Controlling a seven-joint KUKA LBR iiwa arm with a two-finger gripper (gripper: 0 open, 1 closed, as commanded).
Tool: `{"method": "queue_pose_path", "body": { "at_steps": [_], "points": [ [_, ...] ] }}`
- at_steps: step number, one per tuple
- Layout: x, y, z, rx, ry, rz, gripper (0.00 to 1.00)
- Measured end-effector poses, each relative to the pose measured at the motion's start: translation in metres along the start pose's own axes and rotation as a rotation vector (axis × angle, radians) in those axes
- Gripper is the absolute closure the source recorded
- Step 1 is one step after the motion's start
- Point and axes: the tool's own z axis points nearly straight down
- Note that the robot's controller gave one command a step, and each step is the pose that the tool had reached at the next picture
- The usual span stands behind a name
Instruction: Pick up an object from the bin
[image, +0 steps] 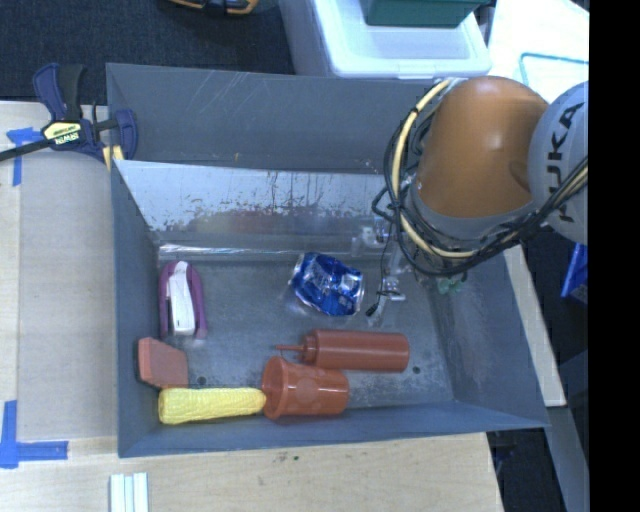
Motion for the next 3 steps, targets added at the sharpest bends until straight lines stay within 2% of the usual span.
{"method": "queue_pose_path", "body": {
  "at_steps": [1,2,3],
  "points": [
    [-0.002,0.000,-0.004,0.000,-0.008,0.001,0.00],
    [-0.060,-0.006,0.136,-0.001,-0.015,0.087,0.00],
    [-0.070,0.001,0.072,0.000,-0.030,-0.007,0.00]
  ]
}}
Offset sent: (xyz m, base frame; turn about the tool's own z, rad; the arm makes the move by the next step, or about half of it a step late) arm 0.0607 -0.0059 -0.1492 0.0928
